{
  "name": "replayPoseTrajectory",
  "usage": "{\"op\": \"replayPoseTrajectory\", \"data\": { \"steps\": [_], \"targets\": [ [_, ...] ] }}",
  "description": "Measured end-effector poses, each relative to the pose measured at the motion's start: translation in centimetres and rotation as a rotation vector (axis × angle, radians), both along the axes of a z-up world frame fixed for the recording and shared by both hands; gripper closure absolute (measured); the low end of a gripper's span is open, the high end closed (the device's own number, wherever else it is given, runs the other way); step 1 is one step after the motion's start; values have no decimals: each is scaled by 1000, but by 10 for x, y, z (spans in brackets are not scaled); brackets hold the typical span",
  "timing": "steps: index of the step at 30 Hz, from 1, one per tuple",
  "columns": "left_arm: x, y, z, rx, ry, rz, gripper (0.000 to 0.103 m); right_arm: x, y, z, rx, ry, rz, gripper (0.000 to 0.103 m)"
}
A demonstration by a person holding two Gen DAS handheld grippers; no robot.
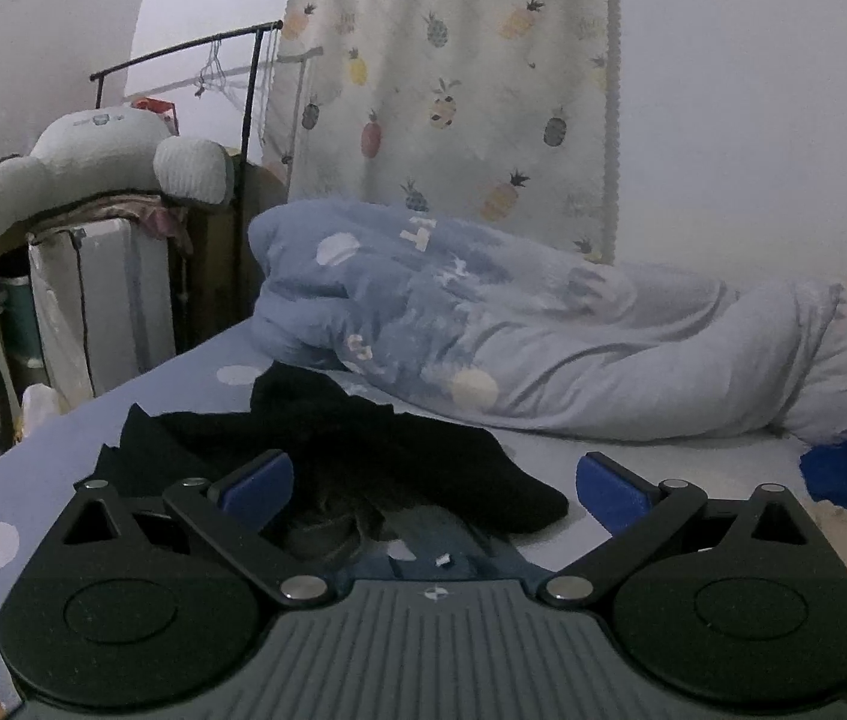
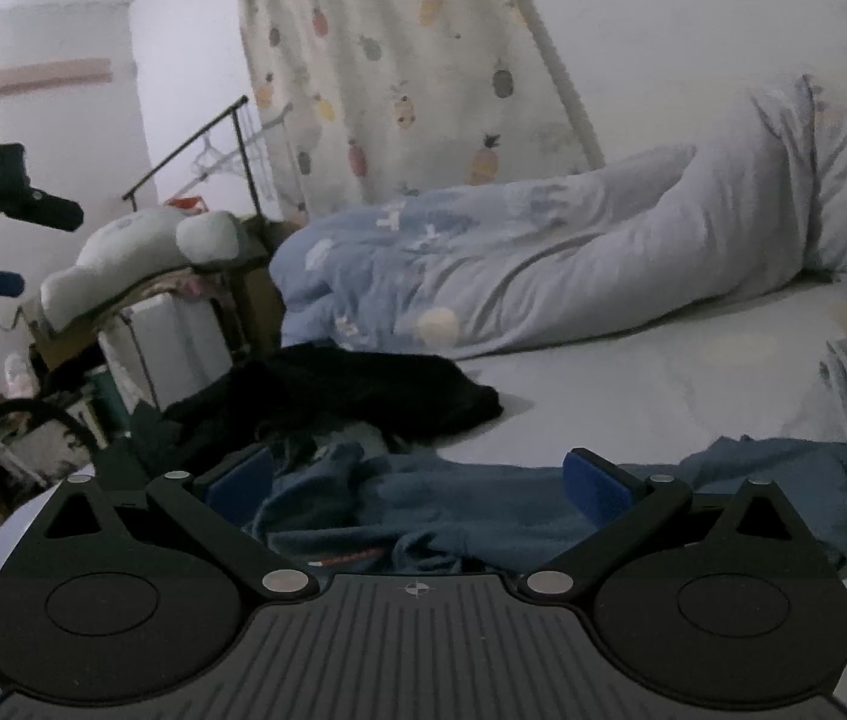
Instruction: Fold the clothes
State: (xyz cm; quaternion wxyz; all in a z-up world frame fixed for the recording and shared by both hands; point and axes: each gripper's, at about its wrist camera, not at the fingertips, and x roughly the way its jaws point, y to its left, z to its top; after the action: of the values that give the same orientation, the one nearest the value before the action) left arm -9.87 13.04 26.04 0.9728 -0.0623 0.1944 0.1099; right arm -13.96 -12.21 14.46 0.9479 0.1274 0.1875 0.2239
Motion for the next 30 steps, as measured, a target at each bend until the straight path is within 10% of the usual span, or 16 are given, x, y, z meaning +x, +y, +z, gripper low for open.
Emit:
{"op": "replayPoseTrajectory", "data": {
  "steps": [4,21,30],
  "targets": [
    [20,20,-15,-72,41,-169,0,1,-2,-1,14,0,-2,0],
    [129,82,-131,-12,241,-279,2,9,18,-24,-15,56,61,0],
    [178,94,-195,86,357,-433,43,11,38,-53,-39,95,124,0]
  ]
}}
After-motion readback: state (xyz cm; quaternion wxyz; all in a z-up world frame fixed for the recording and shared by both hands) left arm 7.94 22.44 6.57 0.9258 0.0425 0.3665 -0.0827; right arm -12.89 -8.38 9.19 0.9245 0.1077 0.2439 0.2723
